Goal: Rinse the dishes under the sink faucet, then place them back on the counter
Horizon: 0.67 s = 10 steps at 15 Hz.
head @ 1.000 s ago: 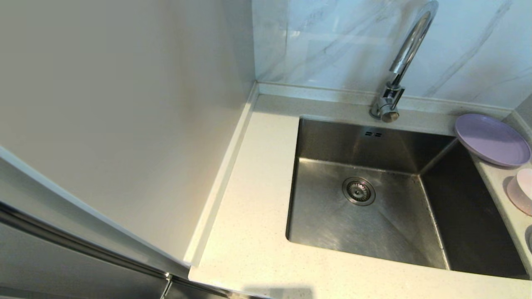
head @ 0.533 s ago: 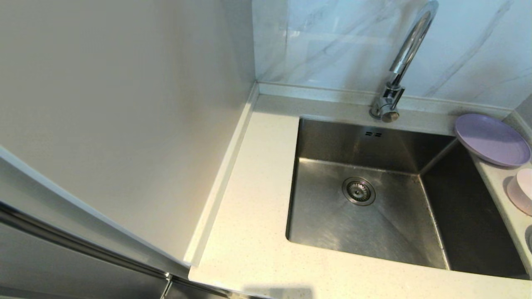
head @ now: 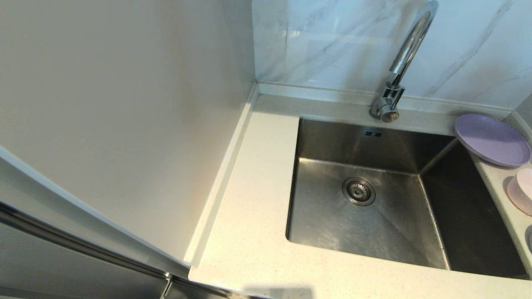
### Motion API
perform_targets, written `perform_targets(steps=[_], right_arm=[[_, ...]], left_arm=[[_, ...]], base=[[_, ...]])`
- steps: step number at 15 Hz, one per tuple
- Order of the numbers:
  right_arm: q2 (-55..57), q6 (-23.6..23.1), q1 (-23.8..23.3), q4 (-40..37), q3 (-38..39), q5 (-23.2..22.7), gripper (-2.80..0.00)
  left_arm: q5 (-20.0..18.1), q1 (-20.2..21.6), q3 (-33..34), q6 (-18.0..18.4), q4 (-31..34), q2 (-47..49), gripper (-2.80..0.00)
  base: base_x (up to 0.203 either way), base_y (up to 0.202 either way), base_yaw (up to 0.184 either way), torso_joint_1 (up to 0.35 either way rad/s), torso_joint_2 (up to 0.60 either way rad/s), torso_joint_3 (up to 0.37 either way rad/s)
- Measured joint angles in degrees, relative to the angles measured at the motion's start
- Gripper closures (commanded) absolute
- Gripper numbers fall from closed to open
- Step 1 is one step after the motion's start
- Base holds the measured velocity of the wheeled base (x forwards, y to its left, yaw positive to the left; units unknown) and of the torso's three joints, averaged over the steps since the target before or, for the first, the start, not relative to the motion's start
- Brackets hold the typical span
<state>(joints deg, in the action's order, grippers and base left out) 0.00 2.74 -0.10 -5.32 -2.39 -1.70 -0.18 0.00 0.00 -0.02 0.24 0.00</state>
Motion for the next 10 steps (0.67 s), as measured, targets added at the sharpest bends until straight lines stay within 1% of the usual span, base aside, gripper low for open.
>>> perform_targets(steps=[2,3,5,6,7,8,10], right_arm=[[0.0,1.8,0.0,-0.1,0.0,0.3,0.00],[0.0,4.4,0.0,-0.1,0.0,0.4,0.00],[0.0,11.5,0.0,-0.2,0.1,0.4,0.00],[0.0,14.0,0.0,-0.2,0.1,0.4,0.00],[0.0,14.1,0.0,-0.2,0.2,0.5,0.00],[0.0,11.9,0.0,-0.2,0.2,0.4,0.00],[0.0,3.2,0.0,-0.2,0.1,0.4,0.00]], left_arm=[[0.0,0.0,0.0,0.1,0.0,0.0,0.00],[0.0,0.0,0.0,0.0,0.0,0.0,0.00],[0.0,0.0,0.0,0.0,0.0,0.0,0.00],[0.0,0.0,0.0,0.0,0.0,0.0,0.00],[0.0,0.0,0.0,0.0,0.0,0.0,0.00],[0.0,0.0,0.0,0.0,0.0,0.0,0.00],[0.0,0.0,0.0,0.0,0.0,0.0,0.00]], base=[[0.000,0.000,0.000,0.000,0.00,0.000],[0.000,0.000,0.000,0.000,0.00,0.000],[0.000,0.000,0.000,0.000,0.00,0.000],[0.000,0.000,0.000,0.000,0.00,0.000],[0.000,0.000,0.000,0.000,0.00,0.000],[0.000,0.000,0.000,0.000,0.00,0.000],[0.000,0.000,0.000,0.000,0.00,0.000]])
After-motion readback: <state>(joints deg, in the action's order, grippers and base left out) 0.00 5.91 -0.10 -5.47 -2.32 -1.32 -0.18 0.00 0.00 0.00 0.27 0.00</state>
